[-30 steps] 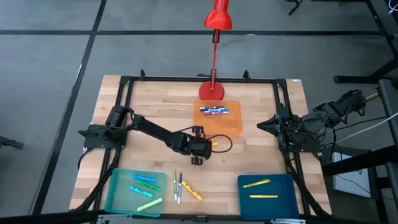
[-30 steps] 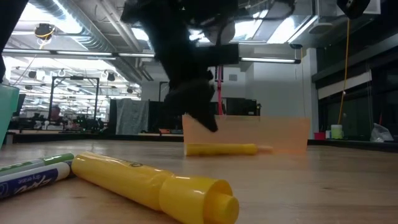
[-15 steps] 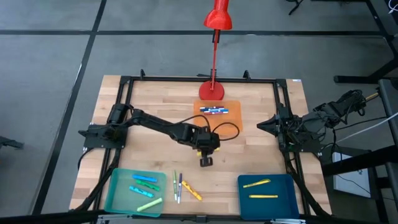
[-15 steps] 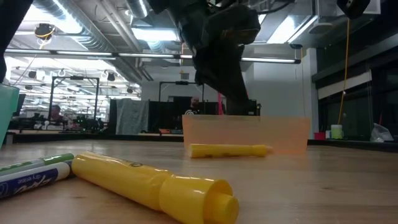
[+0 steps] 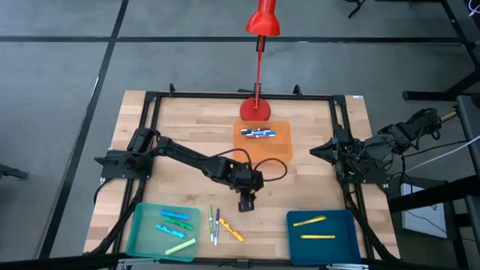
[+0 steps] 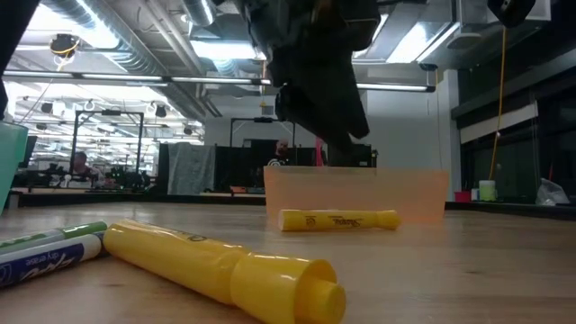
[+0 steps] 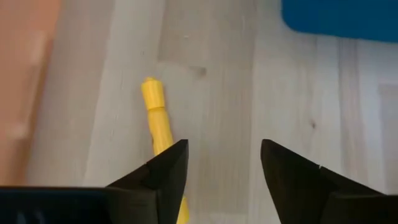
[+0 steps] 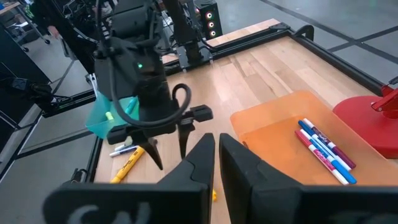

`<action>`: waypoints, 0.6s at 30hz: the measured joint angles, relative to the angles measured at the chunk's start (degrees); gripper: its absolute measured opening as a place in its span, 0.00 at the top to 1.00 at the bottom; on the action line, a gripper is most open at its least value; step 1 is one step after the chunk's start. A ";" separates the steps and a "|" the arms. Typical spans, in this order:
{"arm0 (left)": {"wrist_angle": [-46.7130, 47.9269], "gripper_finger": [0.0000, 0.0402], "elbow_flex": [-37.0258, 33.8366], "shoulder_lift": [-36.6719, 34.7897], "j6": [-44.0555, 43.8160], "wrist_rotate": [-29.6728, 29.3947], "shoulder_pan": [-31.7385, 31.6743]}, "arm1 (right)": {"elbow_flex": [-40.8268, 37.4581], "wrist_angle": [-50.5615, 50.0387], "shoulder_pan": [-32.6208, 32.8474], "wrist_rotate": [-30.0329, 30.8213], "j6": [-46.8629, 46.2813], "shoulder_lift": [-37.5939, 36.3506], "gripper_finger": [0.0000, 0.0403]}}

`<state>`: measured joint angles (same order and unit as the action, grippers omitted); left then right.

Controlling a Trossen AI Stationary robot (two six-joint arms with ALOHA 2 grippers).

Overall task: Pick & Place Markers
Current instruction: Put the top yellow highlighter pen into the green bin

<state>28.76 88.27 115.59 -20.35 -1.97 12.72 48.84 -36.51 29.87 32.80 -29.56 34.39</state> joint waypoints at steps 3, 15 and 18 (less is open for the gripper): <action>0.90 0.50 0.00 0.00 -0.40 -2.68 0.79 | 0.00 0.00 0.00 0.00 0.00 0.00 0.94; 4.33 0.52 -0.04 3.03 -3.86 -3.00 -1.94 | 0.00 0.14 0.02 0.02 -0.04 0.00 0.94; 6.36 0.52 -0.15 4.07 -4.22 -2.95 -3.34 | 0.00 0.33 0.02 0.00 -0.09 0.11 0.94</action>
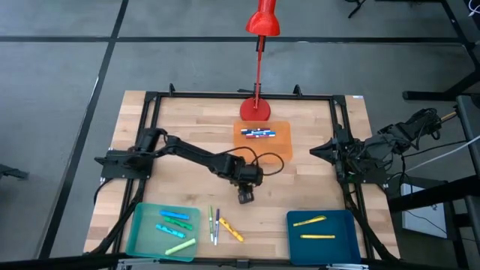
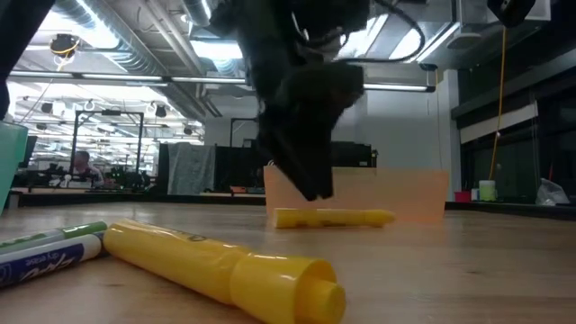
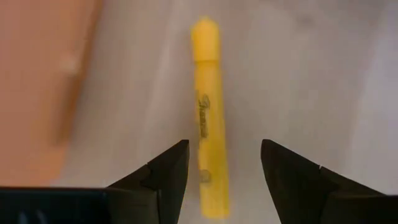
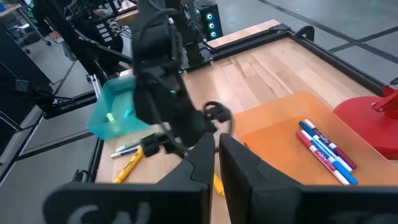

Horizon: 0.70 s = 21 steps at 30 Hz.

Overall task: Pick & Place Markers
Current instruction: Put the top yellow highlighter pen into the green bin

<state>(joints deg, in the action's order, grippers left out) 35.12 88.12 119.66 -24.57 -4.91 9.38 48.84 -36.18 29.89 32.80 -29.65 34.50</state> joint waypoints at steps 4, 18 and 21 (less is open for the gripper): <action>0.33 0.52 0.11 1.91 -0.17 0.27 -1.59 | 0.00 0.29 0.00 -0.01 -0.19 0.28 0.94; -0.04 0.56 0.26 3.77 0.23 3.04 -2.75 | 0.00 0.54 0.00 -1.55 -1.29 1.31 0.94; 0.33 0.60 0.26 3.80 0.25 3.00 -2.75 | 0.00 0.54 0.00 -1.55 -1.52 1.40 0.94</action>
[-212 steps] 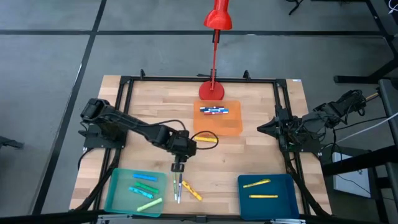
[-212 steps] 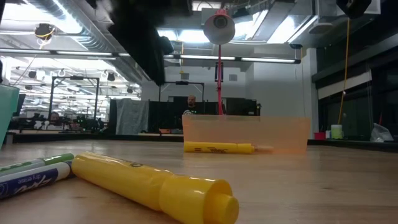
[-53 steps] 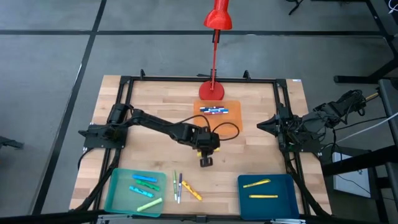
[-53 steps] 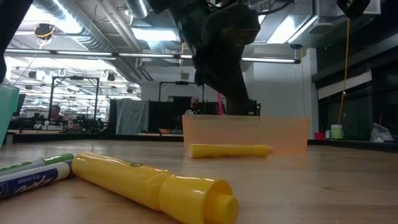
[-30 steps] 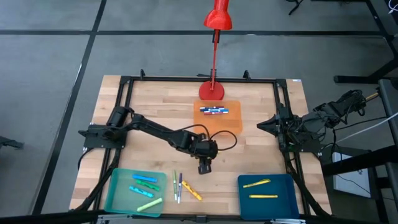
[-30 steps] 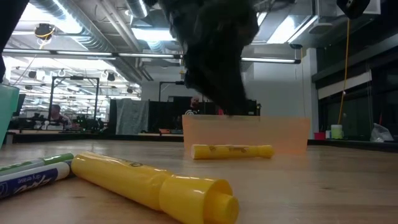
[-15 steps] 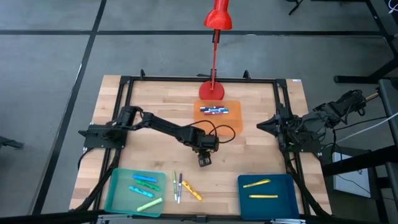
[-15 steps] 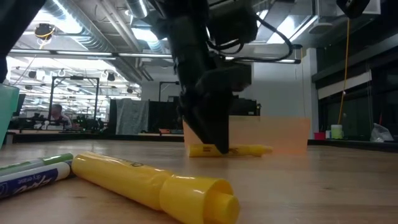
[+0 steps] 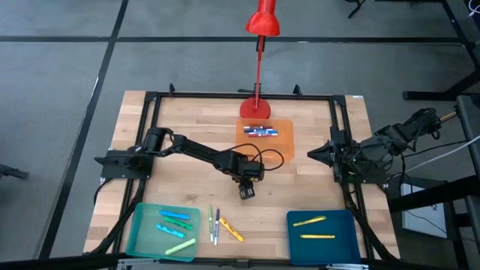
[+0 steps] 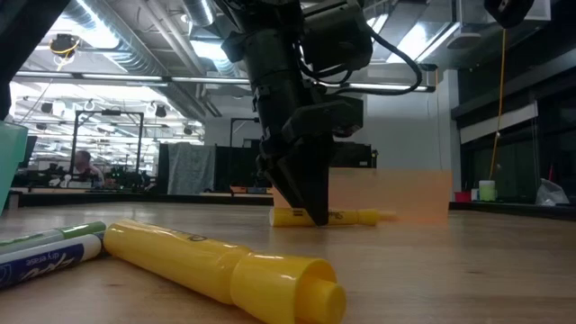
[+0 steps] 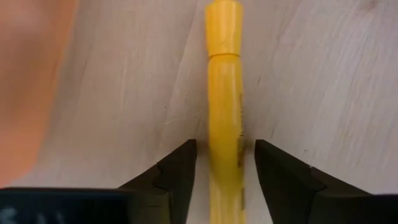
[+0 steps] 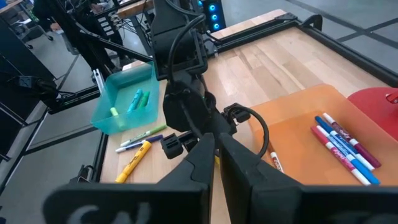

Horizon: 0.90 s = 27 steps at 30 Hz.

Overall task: Pick & Place Markers
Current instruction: Put the top yellow highlighter pen into the green bin

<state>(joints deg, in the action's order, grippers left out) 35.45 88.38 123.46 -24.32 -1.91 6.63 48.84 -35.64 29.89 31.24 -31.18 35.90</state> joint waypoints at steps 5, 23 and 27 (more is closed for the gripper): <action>0.55 0.74 -0.02 0.03 0.00 -0.38 -0.04 | 0.00 0.00 0.00 0.02 0.02 0.00 0.94; 3.52 0.86 -0.45 -1.74 -0.02 -0.72 0.19 | 0.00 0.00 -0.02 0.00 0.00 0.00 0.94; 4.58 0.86 -0.35 -4.35 -0.44 -1.96 0.77 | 0.00 0.01 0.00 0.01 0.22 0.00 0.94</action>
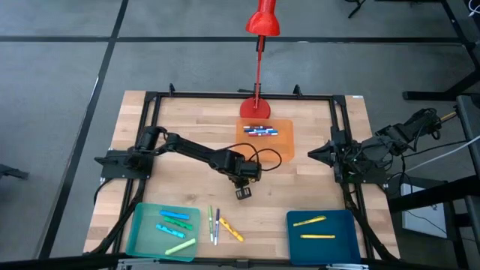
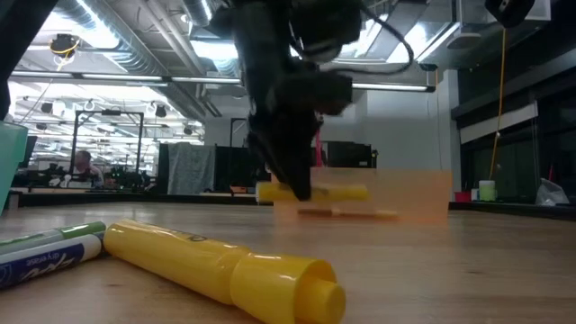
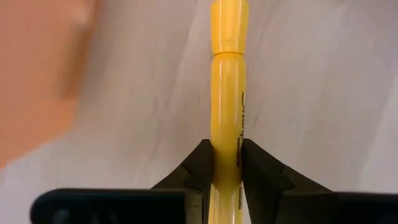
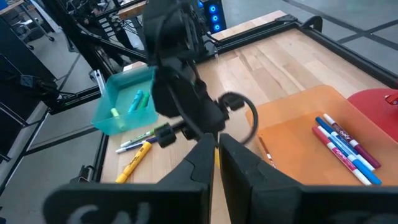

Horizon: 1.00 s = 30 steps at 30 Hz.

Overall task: Pick & Place Markers
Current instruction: Put the top yellow highlighter pen into the green bin

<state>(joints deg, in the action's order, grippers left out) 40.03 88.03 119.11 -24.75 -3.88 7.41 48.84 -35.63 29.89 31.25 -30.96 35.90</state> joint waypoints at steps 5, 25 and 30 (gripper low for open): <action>1.08 0.86 0.02 -3.65 0.00 -2.04 1.80 | 0.00 0.13 0.00 -0.06 0.11 -0.01 0.94; 12.19 0.86 0.22 -25.97 -3.01 -3.10 18.87 | 0.00 1.77 0.00 -0.90 -0.37 0.00 0.94; 15.32 0.86 0.22 -29.49 -7.77 -1.55 25.56 | 0.00 1.96 0.00 -1.01 -0.48 0.00 0.94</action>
<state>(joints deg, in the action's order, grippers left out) 55.35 88.25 89.63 -32.52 -5.43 32.97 48.84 -33.67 29.89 30.24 -31.44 35.90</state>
